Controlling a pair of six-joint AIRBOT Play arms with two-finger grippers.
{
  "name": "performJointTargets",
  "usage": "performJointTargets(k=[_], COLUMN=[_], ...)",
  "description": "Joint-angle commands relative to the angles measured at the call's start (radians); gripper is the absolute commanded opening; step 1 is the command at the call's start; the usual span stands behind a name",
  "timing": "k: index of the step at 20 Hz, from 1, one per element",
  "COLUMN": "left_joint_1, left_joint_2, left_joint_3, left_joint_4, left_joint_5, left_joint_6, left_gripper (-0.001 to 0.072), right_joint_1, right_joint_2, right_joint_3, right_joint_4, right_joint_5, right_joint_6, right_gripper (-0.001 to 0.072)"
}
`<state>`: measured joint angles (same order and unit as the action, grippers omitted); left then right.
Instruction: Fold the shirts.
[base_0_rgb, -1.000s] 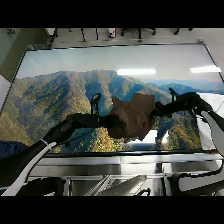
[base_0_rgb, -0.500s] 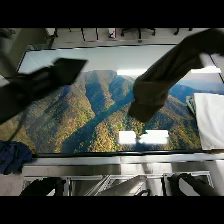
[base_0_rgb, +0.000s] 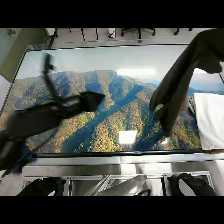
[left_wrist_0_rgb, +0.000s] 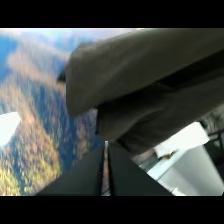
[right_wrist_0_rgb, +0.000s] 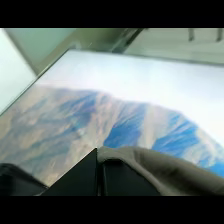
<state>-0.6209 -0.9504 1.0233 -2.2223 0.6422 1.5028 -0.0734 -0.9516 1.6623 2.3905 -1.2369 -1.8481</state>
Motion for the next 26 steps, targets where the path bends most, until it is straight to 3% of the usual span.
performJointTargets(k=[1,2,6,9,10,12,13,17,21,26], left_joint_1=[-0.185,-0.233,-0.357,-0.374,-0.364,-0.325,-0.306,-0.227,-0.139,-0.007], left_joint_2=[-0.202,-0.283,-0.597,-0.755,-0.783,-0.815,-0.818,-0.774,-0.594,-0.222], left_joint_3=[-0.111,-0.111,0.002,0.109,0.134,0.176,0.194,0.271,0.272,0.405], left_joint_4=[-0.007,-0.006,-0.006,-0.003,-0.003,-0.003,-0.006,0.006,0.006,0.027], left_joint_5=[-0.233,-0.275,-0.301,-0.273,-0.260,-0.211,-0.171,0.007,0.001,-0.010], left_joint_6=[-0.005,-0.005,-0.005,-0.005,-0.005,-0.005,-0.006,-0.001,0.027,0.079], left_gripper=[0.0590,0.0686,0.0687,0.0684,0.0573,0.0034,0.0010,0.0008,0.0008,0.0008], right_joint_1=[0.140,0.171,0.179,0.179,0.179,0.179,0.179,0.179,0.179,0.179], right_joint_2=[-0.044,-0.061,-0.103,-0.105,-0.106,-0.114,-0.122,-0.142,-0.100,-0.002], right_joint_3=[-0.066,-0.068,-0.068,-0.068,-0.068,-0.069,-0.071,-0.098,-0.092,0.066], right_joint_4=[0.000,-0.019,-0.037,-0.119,-0.150,-0.212,-0.259,-0.331,-0.285,-0.214], right_joint_5=[0.029,0.045,0.060,0.070,0.066,0.032,0.005,-0.013,0.093,0.217], right_joint_6=[0.001,0.001,0.004,0.005,0.005,0.006,0.031,0.061,0.061,0.037], right_gripper=[0.0022,0.0022,0.0022,0.0023,0.0023,0.0023,0.0023,0.0023,0.0022,0.0022])
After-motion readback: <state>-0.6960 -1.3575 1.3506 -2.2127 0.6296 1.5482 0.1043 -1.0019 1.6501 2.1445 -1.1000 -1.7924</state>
